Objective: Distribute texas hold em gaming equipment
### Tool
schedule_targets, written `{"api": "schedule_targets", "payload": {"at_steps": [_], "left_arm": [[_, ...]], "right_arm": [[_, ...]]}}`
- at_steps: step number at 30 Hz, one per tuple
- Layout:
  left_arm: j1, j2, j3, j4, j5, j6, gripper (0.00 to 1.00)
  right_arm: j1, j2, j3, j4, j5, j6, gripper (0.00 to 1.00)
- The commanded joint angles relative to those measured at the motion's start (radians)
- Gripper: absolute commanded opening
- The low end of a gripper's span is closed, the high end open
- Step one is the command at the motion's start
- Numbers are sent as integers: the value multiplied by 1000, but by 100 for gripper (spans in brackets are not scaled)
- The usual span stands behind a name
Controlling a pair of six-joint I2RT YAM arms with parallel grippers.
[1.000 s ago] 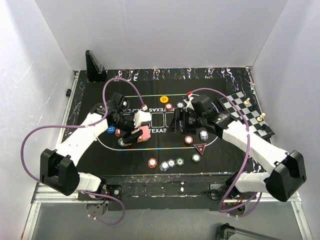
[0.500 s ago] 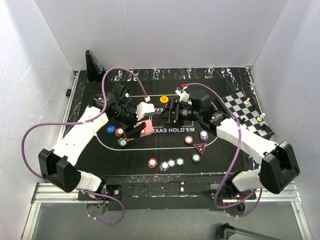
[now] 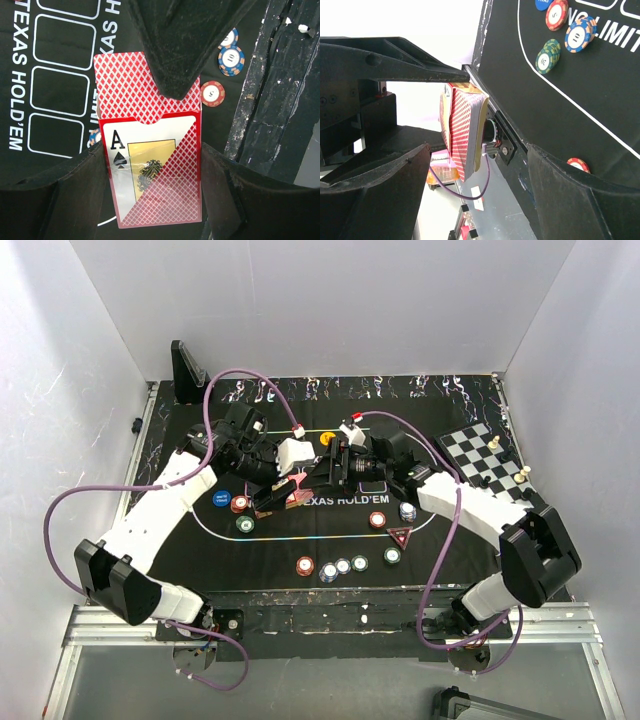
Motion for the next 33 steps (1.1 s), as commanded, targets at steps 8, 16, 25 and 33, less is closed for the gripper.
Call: {"api": "schedule_targets", "payload": {"at_steps": [8,16,25,33], "left_arm": [[-12,3,53,57,24,-35,0],[-24,-5,57,85,29,-47,0],[-26,-35,25,109,9,-52,0],[-26,-97,-13,204,-63,-130,98]], "right_arm": [[51,60,83,83,-41,45,79],[66,105,127,80,-20,62,68],[69,126,89,212,-67,163,25],[60,115,45,286,-84,205,11]]}}
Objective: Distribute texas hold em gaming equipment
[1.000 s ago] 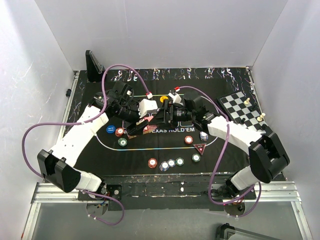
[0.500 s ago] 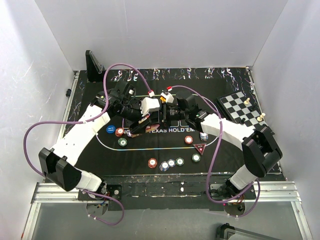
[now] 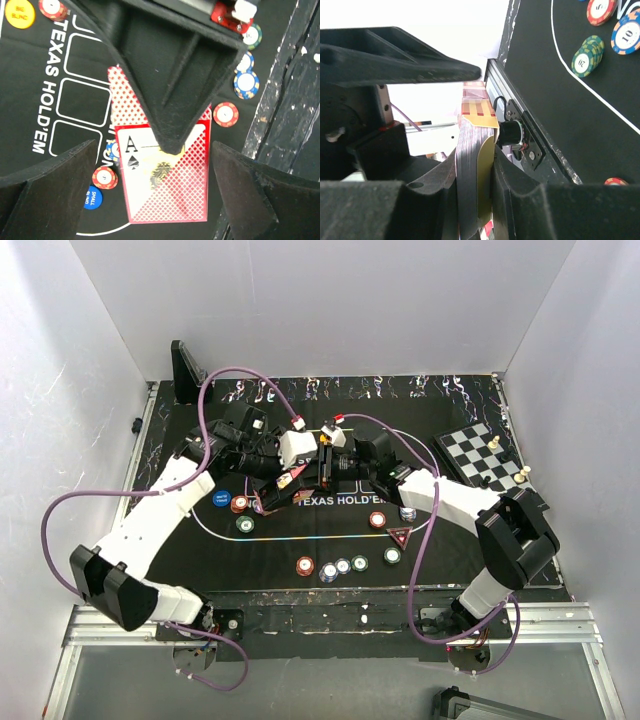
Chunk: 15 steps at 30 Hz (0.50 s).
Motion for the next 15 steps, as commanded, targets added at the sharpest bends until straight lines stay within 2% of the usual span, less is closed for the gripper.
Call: {"api": "schedule_targets", "payload": {"at_steps": [1,4,8,10,15], "left_arm": [[-3,-88,-3,117,-41,-84,98],[35,-109,22,114,-20,-144,98],[224,-154,34,102,213,-255,98],[274,-181,16,83,254,-234,98],[273,-270,-111,82,296,-137,98]], "right_arm": [[-5,-20,-20,126,-52,40,11],[-21,-32,-43,155,-65,51,11],[-45,-41,-46,155,-79,48,13],[-45,-38,-32,143,-82,46,13],[-16,-32,38,40,-59,-13,13]]}}
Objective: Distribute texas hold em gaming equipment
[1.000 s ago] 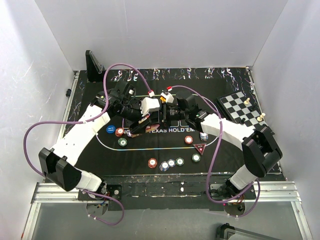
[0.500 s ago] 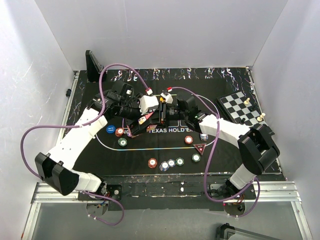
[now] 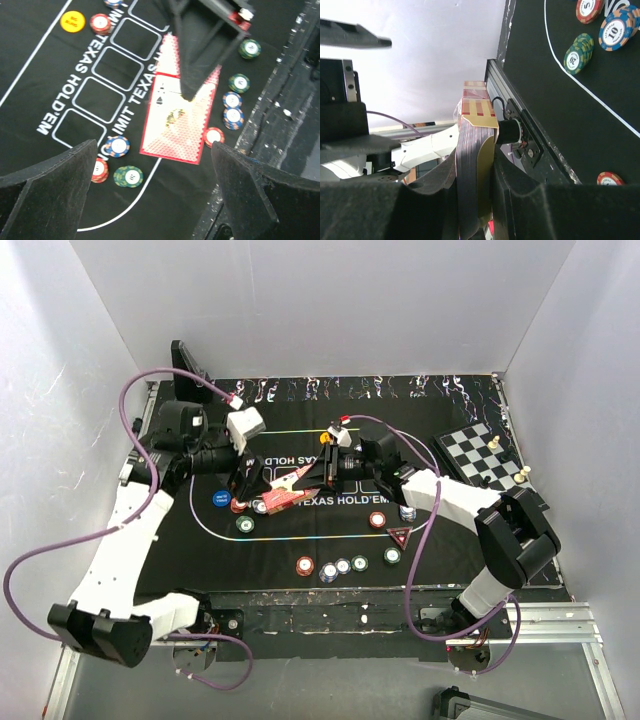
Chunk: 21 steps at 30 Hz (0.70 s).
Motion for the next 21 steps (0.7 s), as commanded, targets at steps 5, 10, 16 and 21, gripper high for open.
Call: {"api": "schedule_targets", "payload": {"at_steps": [5,10,16,21], "left_arm": [[-8,-180,-211,93,153,133,98],[-2,-142,-190,34,224,246,98],[6,-80,-131,-76,270,363,98],[12,-39,-93,-169,303,423,98]], "right_arm": [[54,-10,166,-70,-15,-65,13],[77,-12,190,-84,-4,-76,13],[90,-18,192,-75,-5,-79,13],[90,-18,204,-58,-15,-75,13]]}}
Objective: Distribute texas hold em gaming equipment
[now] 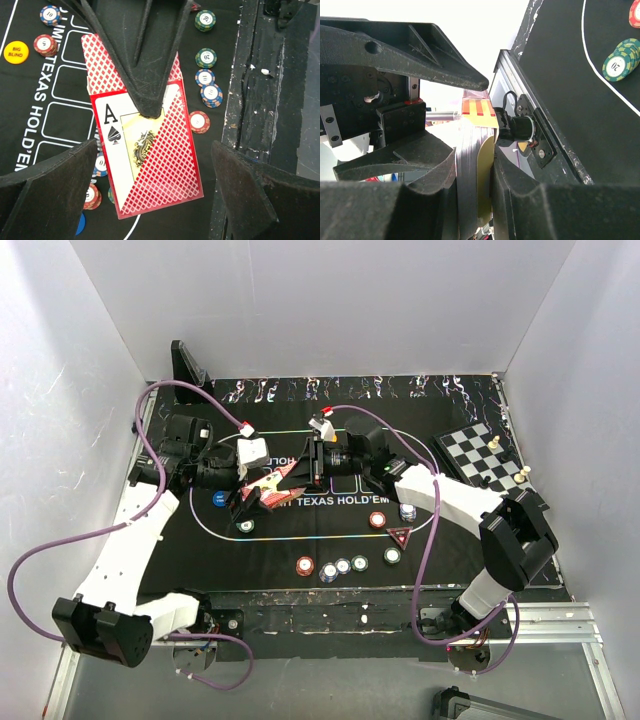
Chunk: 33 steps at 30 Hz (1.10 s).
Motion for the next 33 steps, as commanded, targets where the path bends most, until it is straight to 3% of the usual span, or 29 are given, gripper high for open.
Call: {"api": "schedule_targets", "payload": {"at_steps": [1,15,23,30,33], "left_arm": [[6,4,50,-86,62,80,98],[6,-66,-24,-18,-62,96,85],[7,-33,-18,-29,-59,109,70],[6,-6,-21,-21,-69,126,72],[7,-25,-41,-3,-77,123,78]], "right_arm": [[3,-13,67,40,-24,-6,13],[8,21,101,79,-24,40,12],[28,23,109,57,2,40,12],[48,21,133,4,35,14,12],[51,18,141,-27,54,2,11]]}}
